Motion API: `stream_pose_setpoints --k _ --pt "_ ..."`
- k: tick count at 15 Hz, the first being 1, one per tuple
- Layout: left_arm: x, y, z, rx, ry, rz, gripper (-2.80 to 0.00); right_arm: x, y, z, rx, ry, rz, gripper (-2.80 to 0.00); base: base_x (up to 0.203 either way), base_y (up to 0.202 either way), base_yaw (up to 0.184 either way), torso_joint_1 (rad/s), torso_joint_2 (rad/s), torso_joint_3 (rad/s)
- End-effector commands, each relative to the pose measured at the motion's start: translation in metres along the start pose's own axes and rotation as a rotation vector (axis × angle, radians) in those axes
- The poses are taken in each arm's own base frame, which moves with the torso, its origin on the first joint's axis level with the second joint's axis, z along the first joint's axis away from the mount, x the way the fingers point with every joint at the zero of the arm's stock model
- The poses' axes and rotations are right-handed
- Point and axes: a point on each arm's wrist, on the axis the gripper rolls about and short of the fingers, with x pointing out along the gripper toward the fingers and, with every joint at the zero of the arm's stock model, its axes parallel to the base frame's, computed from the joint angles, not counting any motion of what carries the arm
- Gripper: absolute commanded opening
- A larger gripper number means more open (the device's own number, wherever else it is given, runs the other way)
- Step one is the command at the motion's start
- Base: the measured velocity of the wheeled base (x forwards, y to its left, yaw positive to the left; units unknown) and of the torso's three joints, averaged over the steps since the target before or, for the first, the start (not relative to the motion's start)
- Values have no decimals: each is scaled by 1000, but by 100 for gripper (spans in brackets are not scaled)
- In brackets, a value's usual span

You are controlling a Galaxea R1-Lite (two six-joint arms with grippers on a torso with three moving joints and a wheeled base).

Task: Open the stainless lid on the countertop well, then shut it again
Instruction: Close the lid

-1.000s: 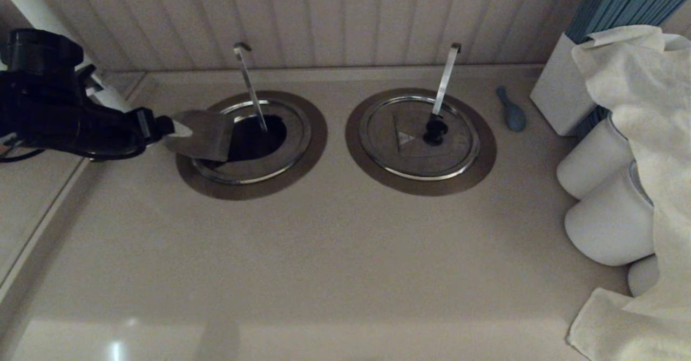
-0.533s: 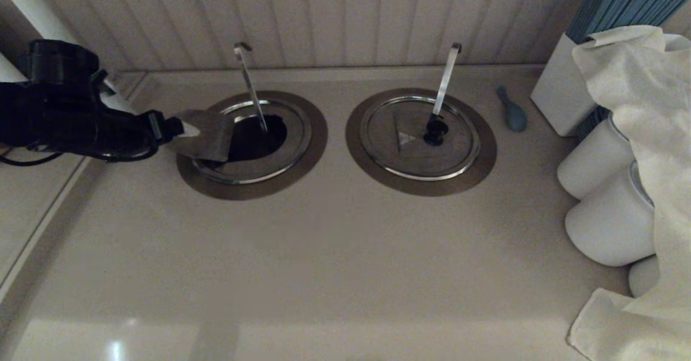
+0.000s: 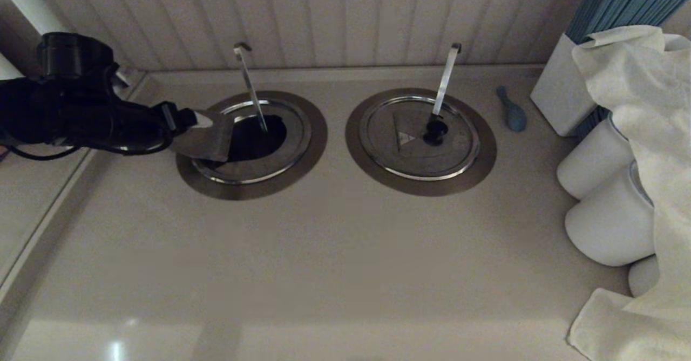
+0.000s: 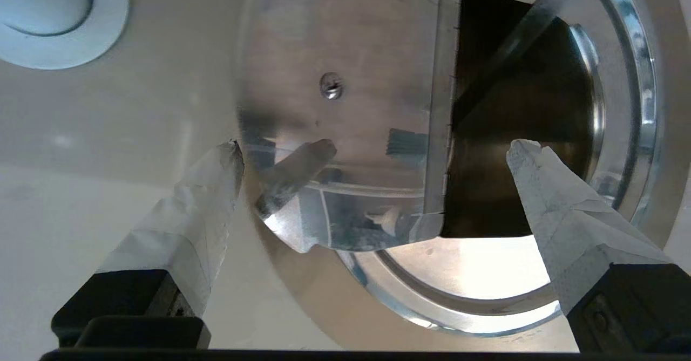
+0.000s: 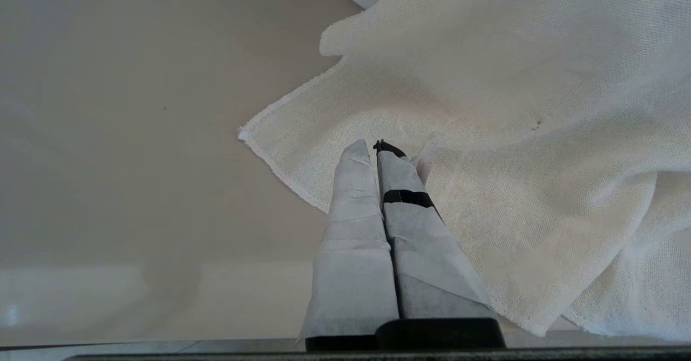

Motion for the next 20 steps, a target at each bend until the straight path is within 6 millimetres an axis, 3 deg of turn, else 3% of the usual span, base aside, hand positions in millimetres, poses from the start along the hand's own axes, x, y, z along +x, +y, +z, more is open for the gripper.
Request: stream_pose_setpoints --k 1,13,20 --pt "1 -1 0 -3 2 -4 0 0 0 0 0 1 1 -280 0 0 0 0 0 0" --pt "-8 -11 2 -29 -18 -26 0 0 0 0 0 0 1 -280 0 0 0 0 0 0" --pt "-18 -26 2 -28 -26 -65 0 0 0 0 0 -1 1 -280 0 0 0 0 0 0"
